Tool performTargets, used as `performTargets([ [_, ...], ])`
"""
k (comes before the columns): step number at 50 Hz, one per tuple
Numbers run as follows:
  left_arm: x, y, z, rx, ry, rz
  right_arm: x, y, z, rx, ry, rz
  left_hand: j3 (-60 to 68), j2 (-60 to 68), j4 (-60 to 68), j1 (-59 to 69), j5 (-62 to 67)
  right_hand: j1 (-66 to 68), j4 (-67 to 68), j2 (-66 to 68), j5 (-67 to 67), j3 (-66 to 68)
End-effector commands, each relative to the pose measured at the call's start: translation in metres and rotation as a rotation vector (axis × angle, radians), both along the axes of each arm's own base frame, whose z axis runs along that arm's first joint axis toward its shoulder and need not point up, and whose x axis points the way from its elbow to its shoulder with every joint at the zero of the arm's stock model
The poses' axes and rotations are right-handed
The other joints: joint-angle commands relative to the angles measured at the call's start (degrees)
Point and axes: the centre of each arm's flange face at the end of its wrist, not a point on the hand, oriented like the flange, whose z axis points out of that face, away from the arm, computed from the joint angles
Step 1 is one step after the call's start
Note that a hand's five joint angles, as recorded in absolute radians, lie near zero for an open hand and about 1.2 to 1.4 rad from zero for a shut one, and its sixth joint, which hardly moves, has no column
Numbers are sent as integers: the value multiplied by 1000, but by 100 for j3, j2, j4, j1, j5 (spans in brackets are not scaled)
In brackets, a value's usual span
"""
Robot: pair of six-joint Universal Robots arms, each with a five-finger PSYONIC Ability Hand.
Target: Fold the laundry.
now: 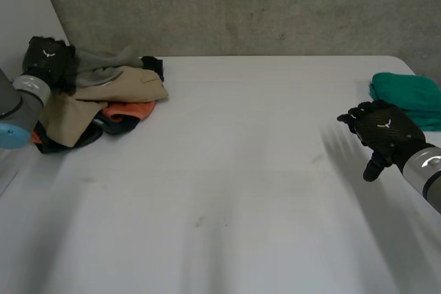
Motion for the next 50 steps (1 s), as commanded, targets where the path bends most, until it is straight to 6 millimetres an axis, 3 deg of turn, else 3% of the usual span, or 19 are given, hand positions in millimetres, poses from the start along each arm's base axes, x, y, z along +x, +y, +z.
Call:
performTargets([
  [1, -8, -2, -4, 1, 52, 1, -1, 2, -4, 16, 2, -8, 5546, 5539, 5546, 5463, 5547, -286, -196, -194, -282, -199],
  [2, -10, -1, -1, -3, 61, 7, -2, 2, -3, 13, 2, -11, 5546, 5539, 5546, 5463, 5547, -286, -196, -194, -282, -199],
  [7, -24, 16, 70, -131, 168, 22, -2, 2, -1, 6, 2, -11, 5546, 5539, 5546, 5463, 5547, -286, -196, -194, -282, -199],
  [8, -33, 31, 100, -186, 219, -7, -2, 1, 0, 1, 3, -14, 5546, 5539, 5546, 5463, 5547, -286, -196, -194, -282, -199],
  [13, -63, 76, 157, -272, 320, -113, -3, 0, 13, -41, -1, -19, 5546, 5539, 5546, 5463, 5547, -286, -196, -194, -282, -199],
  [14, -75, 96, 173, -285, 350, -156, -3, 0, 16, -49, -3, -18, 5546, 5539, 5546, 5463, 5547, -286, -196, -194, -282, -199],
  [16, -88, 117, 186, -289, 381, -203, -2, 1, 22, -71, -7, -16, 5546, 5539, 5546, 5463, 5547, -286, -196, -194, -282, -199],
  [17, -102, 139, 197, -284, 414, -261, -2, 0, 24, -76, -10, -17, 5546, 5539, 5546, 5463, 5547, -286, -196, -194, -282, -199],
  [19, -121, 161, 201, -258, 448, -335, -2, 0, 29, -90, -17, -15, 5546, 5539, 5546, 5463, 5547, -286, -196, -194, -282, -199],
  [23, -167, 214, 199, -182, 494, -524, -2, 1, 41, -128, -20, -14, 5546, 5539, 5546, 5463, 5547, -286, -196, -194, -282, -199],
  [28, -198, 246, 171, -60, 497, -604, -2, 2, 42, -131, -20, -12, 5546, 5539, 5546, 5463, 5547, -286, -196, -194, -282, -199],
  [31, -228, 274, 134, 86, 480, -676, -1, 2, 41, -126, -20, -11, 5546, 5539, 5546, 5463, 5547, -286, -196, -194, -282, -199],
  [32, -249, 296, 116, 150, 468, -736, -1, 3, 40, -123, -20, -9, 5546, 5539, 5546, 5463, 5547, -286, -196, -194, -282, -199],
  [34, -261, 308, 102, 198, 455, -762, -1, 3, 39, -122, -20, -9, 5546, 5539, 5546, 5463, 5547, -286, -196, -194, -282, -199],
  [36, -268, 309, 77, 263, 431, -759, 0, 4, 38, -117, -20, -8, 5546, 5539, 5546, 5463, 5547, -286, -196, -194, -282, -199],
  [38, -269, 309, 59, 319, 404, -743, -1, 4, 36, -110, -22, -10, 2772, 2765, 2772, 2689, 2773, -286, -196, -194, -282, -199],
  [40, -267, 313, 44, 403, 362, -721, -1, 3, 36, -108, -24, -10, -1327, -1334, -1327, -1410, -1326, -286, -196, -194, -282, -199],
  [46, -258, 324, 44, 489, 307, -702, 0, 1, 41, -90, -75, -22, -1197, -1204, -1197, -1280, -1196, -286, -196, -194, -282, -199],
  [50, -247, 326, 77, 422, 336, -696, 1, 2, 44, -54, -99, -29, -1180, -1187, -1180, -1263, -1179, -286, -196, -194, -282, -199],
])
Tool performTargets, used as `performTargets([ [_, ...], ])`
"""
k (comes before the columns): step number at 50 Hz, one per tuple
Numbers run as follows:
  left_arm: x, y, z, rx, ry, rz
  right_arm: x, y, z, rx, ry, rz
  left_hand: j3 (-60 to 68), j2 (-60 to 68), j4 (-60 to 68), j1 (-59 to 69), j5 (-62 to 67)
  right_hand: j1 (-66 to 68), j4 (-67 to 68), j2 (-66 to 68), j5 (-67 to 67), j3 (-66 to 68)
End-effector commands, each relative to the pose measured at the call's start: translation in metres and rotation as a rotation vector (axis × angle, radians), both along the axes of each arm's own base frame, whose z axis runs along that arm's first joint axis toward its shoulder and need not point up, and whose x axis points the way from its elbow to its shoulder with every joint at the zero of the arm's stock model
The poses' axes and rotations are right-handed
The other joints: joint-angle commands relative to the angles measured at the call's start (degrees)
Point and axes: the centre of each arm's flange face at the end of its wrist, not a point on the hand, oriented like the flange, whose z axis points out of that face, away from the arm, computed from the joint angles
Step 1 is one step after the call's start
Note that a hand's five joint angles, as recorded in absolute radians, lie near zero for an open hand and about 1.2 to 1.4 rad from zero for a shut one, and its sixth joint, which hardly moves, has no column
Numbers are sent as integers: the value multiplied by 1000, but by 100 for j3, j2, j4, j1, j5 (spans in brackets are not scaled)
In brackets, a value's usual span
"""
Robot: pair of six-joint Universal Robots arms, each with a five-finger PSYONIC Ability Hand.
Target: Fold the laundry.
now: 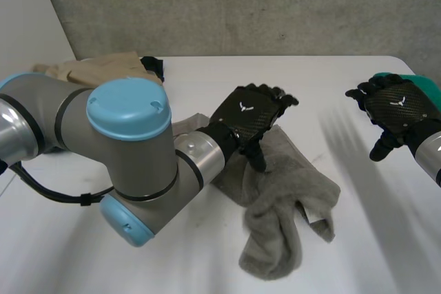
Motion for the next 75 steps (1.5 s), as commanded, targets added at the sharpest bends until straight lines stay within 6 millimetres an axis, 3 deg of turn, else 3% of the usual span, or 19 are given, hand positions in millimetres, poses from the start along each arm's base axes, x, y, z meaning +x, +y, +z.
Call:
performTargets([
  [1, 24, 0, 49, -53, 33, 48, 1, 2, 5, 61, -51, -9, -77, -54, -13, 45, -11, -286, -196, -194, -282, -200],
  [5, 50, -23, 63, -80, 46, 133, 10, 19, 4, 159, -63, 21, 7, 30, 72, 129, 73, -286, -196, -194, -282, -200],
  [8, 61, -35, 62, -84, 36, 167, 25, 38, 4, 246, -77, 65, 108, 131, 173, 230, 174, -286, -196, -194, -282, -200],
  [12, 70, -54, 40, -85, -43, 204, 35, 61, 6, 305, -87, 114, 142, 165, 207, 264, 208, -286, -196, -194, -282, -200],
  [17, 84, -95, -14, -113, -229, 234, 56, 93, -2, 328, -72, 234, 226, 249, 291, 348, 292, 141, 231, 233, 146, 227],
  [19, 86, -104, -26, -129, -269, 216, 66, 103, -7, 310, -64, 284, 326, 349, 391, 448, 392, 427, 517, 519, 431, 513],
  [25, 74, -127, -68, -159, -323, 96, 85, 122, -20, 238, -61, 379, 898, 921, 962, 1020, 964, 698, 788, 790, 702, 784],
  [32, 72, -145, -98, -135, -334, 89, 98, 127, -47, 260, -31, 399, 1603, 1626, 1668, 1725, 1669, 1001, 1091, 1093, 1005, 1086],
  [38, 78, -154, -103, -131, -330, 104, 99, 122, -58, 279, -10, 365, 2580, 2603, 2645, 2702, 2646, 1252, 1342, 1344, 1256, 1338],
  [46, 73, -159, -113, -131, -330, 98, 97, 117, -67, 284, 24, 356, 2867, 2890, 2932, 2989, 2933, 2680, 2770, 2772, 2684, 2766],
  [52, 66, -154, -112, -145, -317, 81, 97, 115, -66, 279, 22, 351, 2348, 2371, 2413, 2470, 2414, 3389, 3478, 3481, 3393, 3474],
  [62, 53, -141, -112, -155, -313, 45, 95, 113, -65, 275, 27, 330, 1942, 1965, 2006, 2064, 2008, 3440, 3530, 3532, 3444, 3525],
  [66, 50, -137, -115, -152, -314, 31, 95, 113, -65, 275, 27, 330, 2746, 2769, 2811, 2868, 2812, 3440, 3530, 3532, 3444, 3526],
  [71, 43, -130, -112, -160, -301, 0, 95, 112, -64, 273, 28, 329, 6589, 6612, 6654, 6711, 6655, 3440, 3530, 3532, 3444, 3526],
  [75, 41, -134, -100, -199, -284, 21, 95, 110, -59, 253, 23, 324, 6599, 6622, 6664, 6721, 6665, 3490, 3580, 3582, 3494, 3576],
])
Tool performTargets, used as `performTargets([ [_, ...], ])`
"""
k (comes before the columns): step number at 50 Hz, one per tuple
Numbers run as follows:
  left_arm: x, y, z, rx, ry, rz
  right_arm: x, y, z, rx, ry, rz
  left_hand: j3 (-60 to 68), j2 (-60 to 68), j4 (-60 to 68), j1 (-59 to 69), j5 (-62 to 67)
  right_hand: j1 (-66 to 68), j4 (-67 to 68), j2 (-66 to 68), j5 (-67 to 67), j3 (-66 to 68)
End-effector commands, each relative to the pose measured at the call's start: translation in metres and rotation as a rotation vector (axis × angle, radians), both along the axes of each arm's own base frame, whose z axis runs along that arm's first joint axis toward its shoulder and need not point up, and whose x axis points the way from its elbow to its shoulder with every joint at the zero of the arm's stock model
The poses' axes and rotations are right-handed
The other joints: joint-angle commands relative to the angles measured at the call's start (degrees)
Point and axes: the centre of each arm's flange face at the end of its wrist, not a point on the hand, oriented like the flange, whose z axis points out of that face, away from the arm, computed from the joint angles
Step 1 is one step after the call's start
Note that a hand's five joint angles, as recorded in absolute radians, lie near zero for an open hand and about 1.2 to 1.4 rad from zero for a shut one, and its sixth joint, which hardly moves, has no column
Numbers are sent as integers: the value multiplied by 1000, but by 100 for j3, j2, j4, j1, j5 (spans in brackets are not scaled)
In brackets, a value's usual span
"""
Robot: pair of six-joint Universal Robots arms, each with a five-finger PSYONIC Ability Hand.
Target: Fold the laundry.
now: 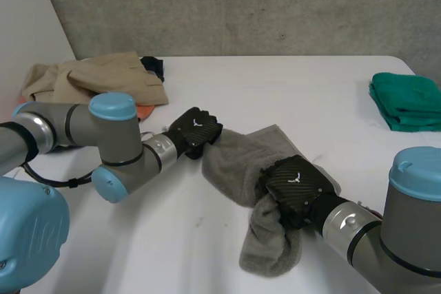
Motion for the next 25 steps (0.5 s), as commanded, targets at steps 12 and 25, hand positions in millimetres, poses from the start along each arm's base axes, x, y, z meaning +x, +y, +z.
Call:
performTargets([
  [12, 28, 6, 131, -243, 103, 168, -26, -69, 94, -277, -142, -197, 2096, 2076, 2067, 2044, 2147, 2824, 2827, 2838, 2902, 2819],
  [25, 53, 75, 142, -132, 113, 164, -65, -176, 94, -85, -349, -450, 2096, 2076, 2067, 2044, 2147, 2942, 2945, 2956, 3020, 2937],
])
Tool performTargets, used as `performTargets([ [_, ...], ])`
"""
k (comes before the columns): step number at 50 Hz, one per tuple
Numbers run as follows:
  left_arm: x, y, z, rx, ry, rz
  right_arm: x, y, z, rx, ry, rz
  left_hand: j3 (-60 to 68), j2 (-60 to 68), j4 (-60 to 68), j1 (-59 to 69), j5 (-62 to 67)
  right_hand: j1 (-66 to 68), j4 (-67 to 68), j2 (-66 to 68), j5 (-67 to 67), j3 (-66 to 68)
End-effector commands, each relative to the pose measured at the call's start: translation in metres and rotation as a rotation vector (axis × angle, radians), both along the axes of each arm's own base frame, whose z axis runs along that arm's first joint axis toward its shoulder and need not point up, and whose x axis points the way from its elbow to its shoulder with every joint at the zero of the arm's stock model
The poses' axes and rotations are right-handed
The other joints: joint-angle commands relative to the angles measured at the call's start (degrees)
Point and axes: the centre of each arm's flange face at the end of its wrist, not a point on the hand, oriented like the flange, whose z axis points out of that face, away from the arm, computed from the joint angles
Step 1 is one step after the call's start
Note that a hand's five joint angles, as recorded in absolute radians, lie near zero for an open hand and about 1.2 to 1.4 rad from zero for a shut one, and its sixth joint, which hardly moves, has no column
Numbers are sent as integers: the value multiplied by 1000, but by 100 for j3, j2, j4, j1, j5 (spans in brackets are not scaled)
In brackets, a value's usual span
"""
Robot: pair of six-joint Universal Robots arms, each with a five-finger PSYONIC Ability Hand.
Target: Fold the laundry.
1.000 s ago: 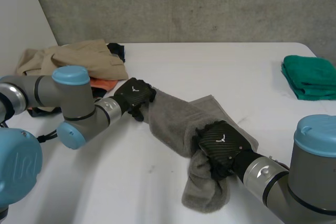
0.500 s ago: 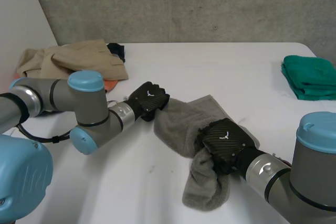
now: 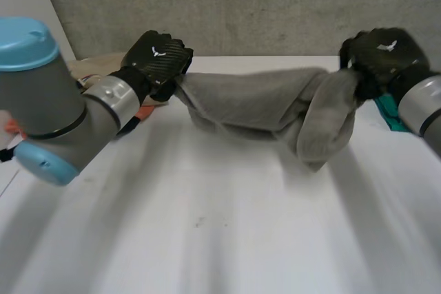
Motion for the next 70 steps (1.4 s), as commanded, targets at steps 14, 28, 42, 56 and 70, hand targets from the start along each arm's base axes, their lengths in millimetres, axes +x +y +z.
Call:
performTargets([
  [14, -8, 70, -69, 253, -87, -101, -11, -103, -90, 261, -92, -173, 1191, 1171, 1142, 1666, 1377, -4812, -5092, -5007, -4971, -5055],
  [28, -1, 75, -33, 217, 7, -87, -22, 12, -61, 198, 324, -89, 1191, 1171, 1142, 1666, 1377, -4789, -5069, -4984, -4948, -5032],
  [42, -1, 74, -24, 231, 66, -84, 6, 45, -135, 193, 412, 35, 1191, 1171, 1142, 1666, 1377, -4064, -4343, -4258, -4223, -4307],
  [56, 6, 73, 0, 163, 99, -26, 15, -16, -154, 69, 438, -20, 1191, 1171, 1142, 1666, 1377, 2187, 1908, 1993, 2029, 1945],
  [70, 52, 59, 18, 204, 68, 169, -43, -15, 27, -103, 230, -175, 1191, 1171, 1142, 1666, 1377, 2188, 1908, 1993, 2029, 1945],
])
